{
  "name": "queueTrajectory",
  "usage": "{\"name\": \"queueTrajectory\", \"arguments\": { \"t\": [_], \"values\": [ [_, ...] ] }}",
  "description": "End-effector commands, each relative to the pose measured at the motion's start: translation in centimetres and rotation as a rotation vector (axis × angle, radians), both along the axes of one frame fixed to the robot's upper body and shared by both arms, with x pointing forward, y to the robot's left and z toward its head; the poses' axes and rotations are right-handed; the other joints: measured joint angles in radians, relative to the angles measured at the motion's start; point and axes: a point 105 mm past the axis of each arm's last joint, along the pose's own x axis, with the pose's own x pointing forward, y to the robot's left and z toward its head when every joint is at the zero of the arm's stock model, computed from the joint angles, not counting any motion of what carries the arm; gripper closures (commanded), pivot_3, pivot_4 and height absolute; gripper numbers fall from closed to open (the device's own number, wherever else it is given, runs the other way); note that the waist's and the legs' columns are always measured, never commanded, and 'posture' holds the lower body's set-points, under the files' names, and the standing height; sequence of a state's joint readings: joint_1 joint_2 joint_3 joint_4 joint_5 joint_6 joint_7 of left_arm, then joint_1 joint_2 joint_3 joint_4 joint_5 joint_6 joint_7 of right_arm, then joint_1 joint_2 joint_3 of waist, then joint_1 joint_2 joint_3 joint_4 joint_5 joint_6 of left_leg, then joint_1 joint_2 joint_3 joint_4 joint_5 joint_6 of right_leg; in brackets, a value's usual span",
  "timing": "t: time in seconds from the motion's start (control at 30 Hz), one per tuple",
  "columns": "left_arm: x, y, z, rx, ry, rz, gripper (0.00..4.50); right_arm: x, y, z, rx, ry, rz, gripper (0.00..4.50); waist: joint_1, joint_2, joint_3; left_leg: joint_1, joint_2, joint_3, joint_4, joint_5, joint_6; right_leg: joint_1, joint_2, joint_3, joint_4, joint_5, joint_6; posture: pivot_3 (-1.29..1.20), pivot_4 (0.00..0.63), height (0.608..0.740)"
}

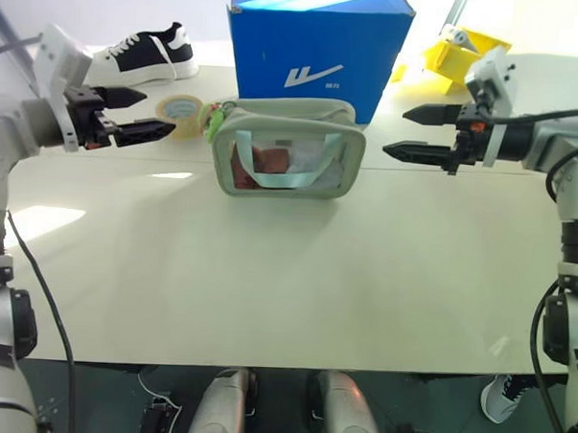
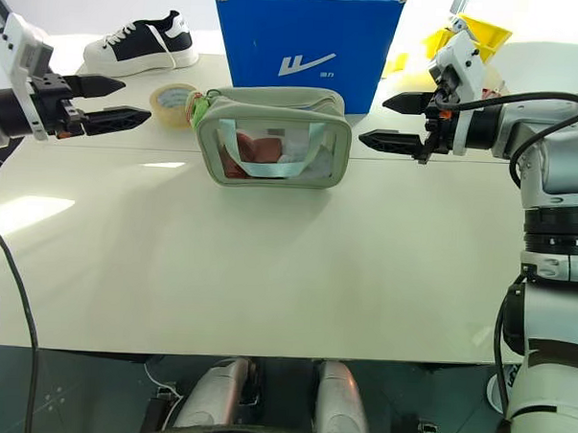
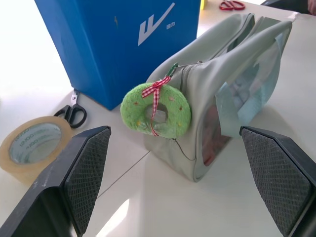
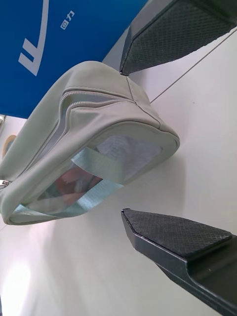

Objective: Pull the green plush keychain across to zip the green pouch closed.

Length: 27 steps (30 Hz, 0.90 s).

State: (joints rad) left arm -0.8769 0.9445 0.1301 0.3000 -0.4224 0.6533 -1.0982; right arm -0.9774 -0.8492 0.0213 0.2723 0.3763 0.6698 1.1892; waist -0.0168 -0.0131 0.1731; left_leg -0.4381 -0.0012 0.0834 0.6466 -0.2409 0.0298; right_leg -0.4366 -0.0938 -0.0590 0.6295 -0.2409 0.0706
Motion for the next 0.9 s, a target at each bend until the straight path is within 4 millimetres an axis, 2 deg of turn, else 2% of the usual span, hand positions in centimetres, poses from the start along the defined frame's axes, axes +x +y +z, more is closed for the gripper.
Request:
{"name": "queueTrajectory", "arguments": {
  "t": [0.03, 0.27, 0.4, 0.5, 0.6, 0.73, 0.83, 0.9],
  "values": [
    [-0.6, 0.0, 1.9, 0.016, -0.052, -0.005, 0.04, -0.8, -0.4, 1.7, 0.004, -0.065, 0.000, 0.00, 0.000, 0.000, 0.000, 0.000, 0.000, 0.000, 0.000, 0.000, 0.000, 0.000, 0.000, 0.000, 0.000, 0.000, 0.000, 0.00, 0.150, 0.740],
    [-2.0, -0.4, 0.6, 0.043, -0.025, -0.020, 0.04, -1.4, -2.3, 1.1, 0.011, -0.069, -0.105, 0.00, 0.002, 0.000, 0.000, 0.000, 0.000, 0.000, 0.001, -0.001, 0.000, 0.000, -0.001, 0.000, 0.000, -0.001, -0.003, 0.00, 0.150, 0.740],
    [-2.9, 0.3, -0.4, 0.026, -0.013, 0.033, 0.04, -3.2, -3.3, -1.2, 0.035, -0.041, -0.207, 0.00, 0.003, 0.000, 0.000, -0.001, 0.000, 0.000, 0.000, -0.001, 0.001, 0.000, -0.001, 0.000, 0.000, -0.001, -0.002, 0.00, 0.150, 0.740],
    [-3.0, 0.1, -1.3, 0.024, -0.005, 0.046, 0.04, -4.0, -3.2, -2.7, 0.056, -0.022, -0.259, 0.00, 0.003, 0.000, 0.000, -0.001, 0.000, 0.000, 0.001, -0.001, 0.001, 0.000, -0.002, 0.000, 0.001, 0.000, 0.000, 0.00, 0.150, 0.740],
    [-2.3, -0.7, -1.5, 0.021, -0.010, 0.031, 0.04, -4.4, -2.1, -3.2, 0.072, -0.015, -0.247, 0.00, 0.002, 0.000, 0.000, 0.000, 0.000, 0.000, 0.002, -0.001, -0.001, 0.000, -0.002, 0.000, 0.001, 0.000, -0.002, 0.00, 0.150, 0.740],
    [-1.3, -1.7, -1.7, 0.047, -0.024, 0.007, 0.04, -3.7, -0.4, -2.8, 0.076, -0.028, -0.194, 0.00, 0.003, 0.000, 0.000, 0.000, 0.000, 0.001, 0.003, 0.003, -0.001, 0.001, -0.002, 0.000, 0.001, 0.004, -0.004, 0.00, 0.150, 0.740],
    [-0.6, -1.9, -2.0, 0.071, -0.031, 0.025, 0.04, -2.2, 0.8, -2.4, 0.068, -0.045, -0.148, 0.00, -0.001, 0.000, 0.000, 0.001, 0.000, 0.003, 0.003, 0.005, 0.000, 0.001, -0.003, -0.001, 0.001, 0.005, -0.004, 0.00, 0.150, 0.740],
    [-0.5, -2.4, -2.2, 0.052, -0.034, 0.033, 0.04, -0.2, 1.3, -2.5, 0.048, -0.070, -0.157, 0.00, 0.000, 0.000, 0.000, 0.002, 0.000, 0.003, 0.003, 0.006, 0.002, 0.001, -0.003, -0.001, 0.001, 0.005, -0.004, 0.00, 0.150, 0.740]
  ]
}}
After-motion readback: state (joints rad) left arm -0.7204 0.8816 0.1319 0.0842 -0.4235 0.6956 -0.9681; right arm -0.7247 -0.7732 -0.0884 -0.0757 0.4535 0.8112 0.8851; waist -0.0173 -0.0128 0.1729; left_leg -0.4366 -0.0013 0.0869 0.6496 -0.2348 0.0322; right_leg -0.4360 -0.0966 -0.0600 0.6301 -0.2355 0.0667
